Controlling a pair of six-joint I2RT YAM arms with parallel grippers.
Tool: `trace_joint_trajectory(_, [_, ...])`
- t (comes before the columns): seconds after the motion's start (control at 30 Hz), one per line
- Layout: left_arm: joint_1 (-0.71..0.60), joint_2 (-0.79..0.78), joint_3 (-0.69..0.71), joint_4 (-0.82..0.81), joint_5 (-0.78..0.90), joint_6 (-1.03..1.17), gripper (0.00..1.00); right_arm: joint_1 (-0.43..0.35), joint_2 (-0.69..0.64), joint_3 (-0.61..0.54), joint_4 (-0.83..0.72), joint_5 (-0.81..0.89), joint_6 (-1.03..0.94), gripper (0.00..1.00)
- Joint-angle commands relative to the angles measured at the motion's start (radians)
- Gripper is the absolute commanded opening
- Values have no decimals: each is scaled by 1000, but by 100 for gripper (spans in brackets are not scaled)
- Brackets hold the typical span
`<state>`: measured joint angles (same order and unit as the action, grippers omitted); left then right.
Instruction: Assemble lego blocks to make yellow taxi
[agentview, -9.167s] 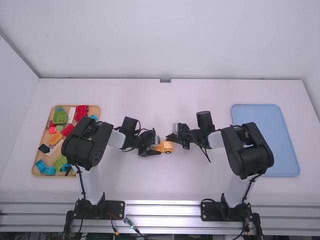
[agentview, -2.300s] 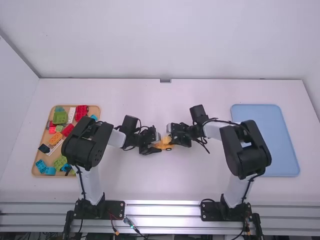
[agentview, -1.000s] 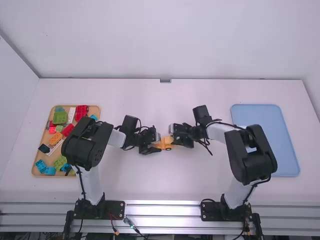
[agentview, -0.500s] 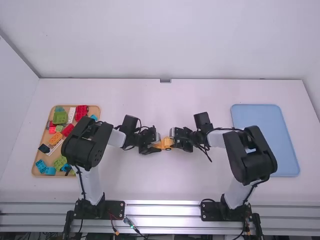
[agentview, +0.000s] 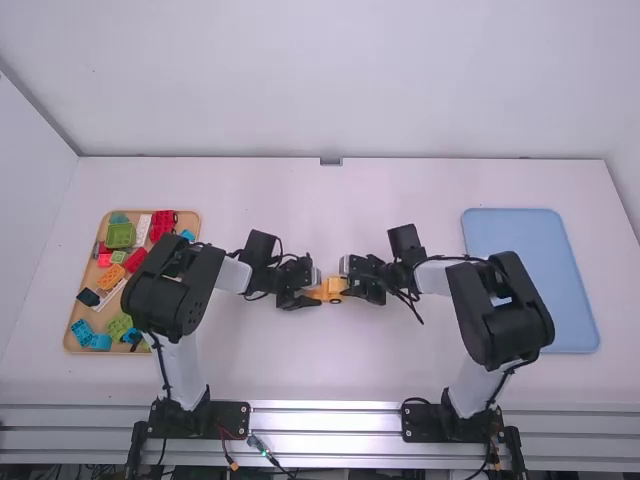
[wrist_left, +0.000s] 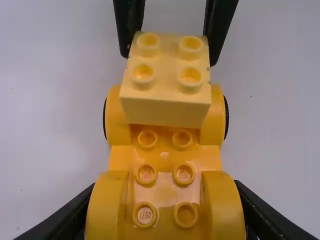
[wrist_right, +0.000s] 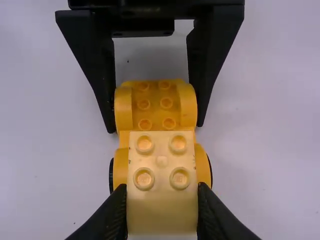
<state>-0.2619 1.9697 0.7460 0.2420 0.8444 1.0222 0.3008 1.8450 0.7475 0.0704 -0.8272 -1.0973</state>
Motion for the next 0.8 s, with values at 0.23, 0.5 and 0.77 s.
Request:
trace_joint_trajectory(0.23, [-13, 26, -32, -33, -41, 8, 37, 33, -20, -7, 5, 26, 32, 18])
trace_joint_trajectory(0.5, [-13, 26, -32, -24, -42, 3, 35, 47, -20, -7, 5, 56, 45, 16])
trace_joint_trajectory(0.77, [-13, 26, -32, -24, -45, 3, 34, 35, -20, -8, 1, 66, 47, 22])
